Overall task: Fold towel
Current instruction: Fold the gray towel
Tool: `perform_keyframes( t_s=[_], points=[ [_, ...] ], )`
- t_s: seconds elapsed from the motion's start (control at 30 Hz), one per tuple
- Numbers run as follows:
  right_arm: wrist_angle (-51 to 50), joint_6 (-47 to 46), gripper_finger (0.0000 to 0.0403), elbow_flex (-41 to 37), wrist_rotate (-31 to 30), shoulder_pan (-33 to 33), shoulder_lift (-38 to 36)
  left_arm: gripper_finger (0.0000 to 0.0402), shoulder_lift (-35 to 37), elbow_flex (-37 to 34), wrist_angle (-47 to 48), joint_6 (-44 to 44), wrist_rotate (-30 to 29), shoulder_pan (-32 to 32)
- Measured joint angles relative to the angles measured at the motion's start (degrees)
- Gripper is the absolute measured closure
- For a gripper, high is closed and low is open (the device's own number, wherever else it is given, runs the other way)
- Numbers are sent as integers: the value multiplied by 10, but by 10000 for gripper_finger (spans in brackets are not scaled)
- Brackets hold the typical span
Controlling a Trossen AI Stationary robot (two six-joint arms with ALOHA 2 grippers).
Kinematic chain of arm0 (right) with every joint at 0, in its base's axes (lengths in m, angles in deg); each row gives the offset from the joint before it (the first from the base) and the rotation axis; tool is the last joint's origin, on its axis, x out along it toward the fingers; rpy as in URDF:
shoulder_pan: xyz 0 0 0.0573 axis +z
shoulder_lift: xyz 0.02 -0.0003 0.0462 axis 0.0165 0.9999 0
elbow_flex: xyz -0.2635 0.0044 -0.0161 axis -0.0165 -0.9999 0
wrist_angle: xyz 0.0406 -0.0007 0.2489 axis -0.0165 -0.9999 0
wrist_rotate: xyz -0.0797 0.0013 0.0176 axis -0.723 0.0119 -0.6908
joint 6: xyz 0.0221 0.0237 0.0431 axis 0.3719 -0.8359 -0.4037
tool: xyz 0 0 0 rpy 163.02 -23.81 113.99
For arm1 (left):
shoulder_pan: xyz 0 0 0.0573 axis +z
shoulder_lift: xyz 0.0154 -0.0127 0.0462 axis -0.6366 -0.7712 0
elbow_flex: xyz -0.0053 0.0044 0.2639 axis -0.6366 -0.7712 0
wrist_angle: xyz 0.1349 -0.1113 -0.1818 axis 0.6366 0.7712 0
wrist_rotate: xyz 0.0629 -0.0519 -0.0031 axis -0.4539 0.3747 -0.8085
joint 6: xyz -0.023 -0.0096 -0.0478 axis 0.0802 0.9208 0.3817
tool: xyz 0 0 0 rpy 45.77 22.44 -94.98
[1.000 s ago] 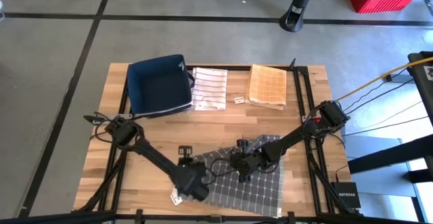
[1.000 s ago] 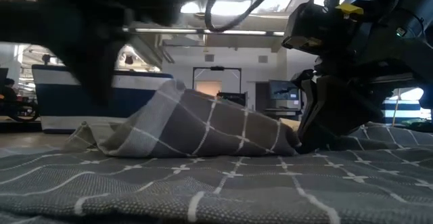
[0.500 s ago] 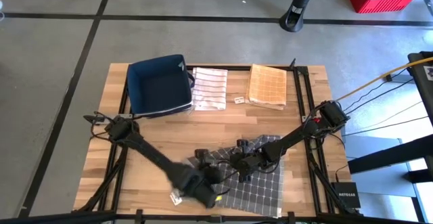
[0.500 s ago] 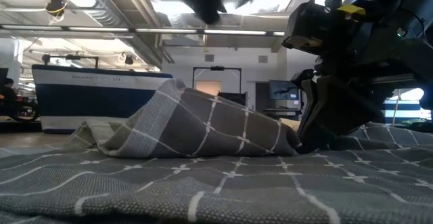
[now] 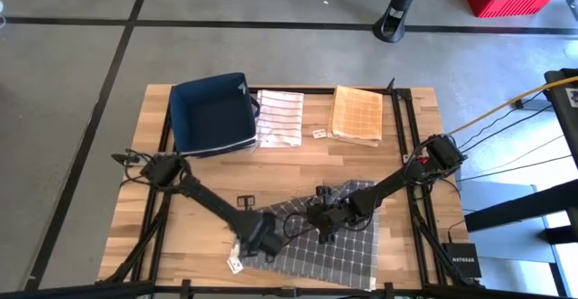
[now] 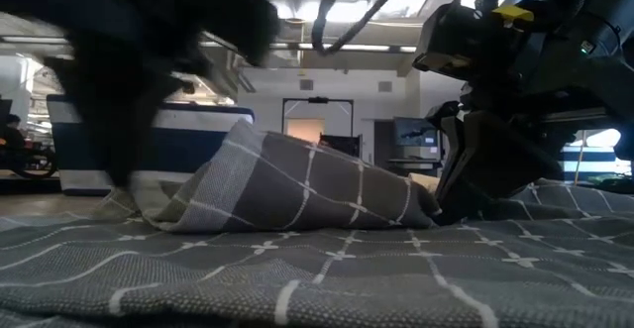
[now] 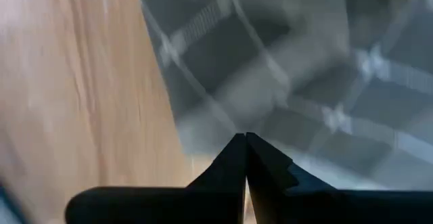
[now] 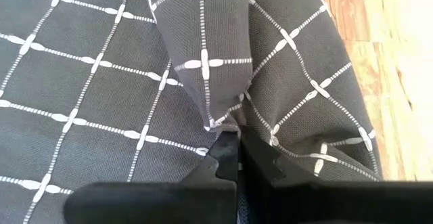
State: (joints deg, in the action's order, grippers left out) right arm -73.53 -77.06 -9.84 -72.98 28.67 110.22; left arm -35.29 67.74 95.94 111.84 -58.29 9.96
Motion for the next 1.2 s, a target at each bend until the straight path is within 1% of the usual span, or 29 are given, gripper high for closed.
perform_keyframes(
  t_s=[0.1, 0.17, 0.23, 0.37, 0.43, 0.5, 0.57, 0.63, 0.7, 0.8, 0.97, 1.1, 1.2],
  points=[
    [0, 0, 397, 0, -1, 0, 0, 399, 6, 14, 39, 31, -14, -24],
    [2, 0, 397, 0, -1, 0, 0, 399, 23, 20, 42, 58, -44, -40],
    [1, 0, 397, -1, 0, 0, -4, 399, 47, 25, 37, 80, -88, -56],
    [-15, 1, 397, -4, -2, 0, -38, 399, 91, 28, 39, 128, -207, -94],
    [-9, 3, 397, -3, -22, -4, -71, 399, 111, 28, 38, 139, -258, -109],
    [-9, 28, 398, -1, -50, -16, -100, 399, 128, 28, 38, 146, -307, -117],
    [-13, 60, 398, -2, -85, -40, -118, 399, 137, 28, 38, 152, -352, -118],
    [-9, 87, 398, -2, -110, -72, -132, 399, 140, 28, 38, 157, -383, -120],
    [-2, 114, 398, -1, -117, -104, -137, 399, 140, 28, 37, 153, -398, -120],
    [-2, 141, 398, -2, -120, -158, -131, 399, 141, 21, 33, 151, -401, -116],
    [28, 166, 398, -1, -117, -242, -117, 399, 141, 15, 33, 150, -405, -112],
    [37, 149, 397, -1, -63, -284, -94, 399, 141, 15, 32, 151, -404, -113],
    [36, 141, 381, -1, -49, -305, -73, 399, 141, 15, 29, 150, -404, -113]
  ],
)
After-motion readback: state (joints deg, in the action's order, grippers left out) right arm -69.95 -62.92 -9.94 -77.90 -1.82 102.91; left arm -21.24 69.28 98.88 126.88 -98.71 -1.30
